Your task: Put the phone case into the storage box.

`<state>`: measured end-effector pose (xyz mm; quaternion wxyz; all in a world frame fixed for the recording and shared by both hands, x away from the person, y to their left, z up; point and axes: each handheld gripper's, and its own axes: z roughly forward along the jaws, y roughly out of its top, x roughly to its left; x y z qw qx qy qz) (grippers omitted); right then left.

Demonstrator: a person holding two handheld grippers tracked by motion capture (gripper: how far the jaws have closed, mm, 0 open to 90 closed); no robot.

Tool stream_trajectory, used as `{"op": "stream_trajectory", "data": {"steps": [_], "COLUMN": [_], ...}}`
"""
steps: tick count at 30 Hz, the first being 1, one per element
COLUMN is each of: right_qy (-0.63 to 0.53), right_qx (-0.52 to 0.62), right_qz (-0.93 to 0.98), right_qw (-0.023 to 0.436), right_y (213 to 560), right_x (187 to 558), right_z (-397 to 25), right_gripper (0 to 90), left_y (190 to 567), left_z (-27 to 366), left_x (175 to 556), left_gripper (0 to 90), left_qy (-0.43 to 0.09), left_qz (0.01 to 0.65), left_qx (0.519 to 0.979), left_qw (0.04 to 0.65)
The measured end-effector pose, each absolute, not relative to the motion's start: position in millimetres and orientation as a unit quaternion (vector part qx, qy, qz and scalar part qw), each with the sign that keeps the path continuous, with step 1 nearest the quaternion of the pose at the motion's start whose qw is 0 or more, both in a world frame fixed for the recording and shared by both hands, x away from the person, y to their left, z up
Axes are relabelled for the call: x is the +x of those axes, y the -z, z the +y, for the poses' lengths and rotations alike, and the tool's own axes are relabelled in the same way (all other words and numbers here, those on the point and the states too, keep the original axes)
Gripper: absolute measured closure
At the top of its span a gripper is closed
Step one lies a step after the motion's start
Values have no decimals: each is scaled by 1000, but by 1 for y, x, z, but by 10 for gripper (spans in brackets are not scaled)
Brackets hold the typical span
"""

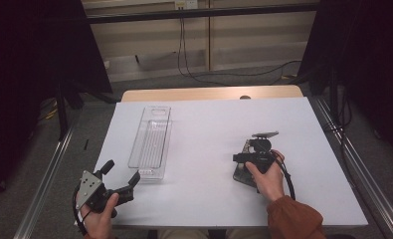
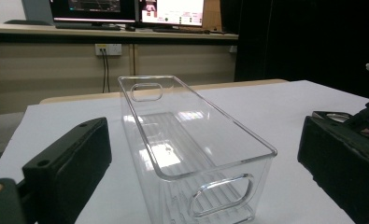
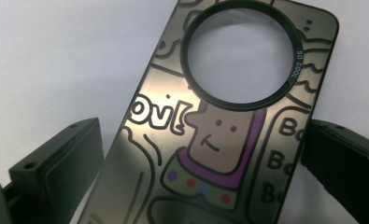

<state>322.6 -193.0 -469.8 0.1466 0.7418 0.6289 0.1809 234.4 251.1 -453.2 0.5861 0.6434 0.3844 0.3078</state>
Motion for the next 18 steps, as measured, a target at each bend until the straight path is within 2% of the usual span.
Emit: {"op": "stream_trajectory", "data": {"steps": [3,18], "right_qy": [-166,-158], "right_qx": [741,726], "right_qz": [630,641], "right_qw": [165,193], "right_y": [472,476], "right_x": [322,320], "right_z": [-187,-182], "right_gripper": [0,0], "left_y": [453,453], "left_z": [251,252], "left_x": [235,235], "left_gripper": [28,28], "left_qy": [-306,-305], "left_qz": [382,381], "left_qx": [644,645], "left_qw": [588,588]}}
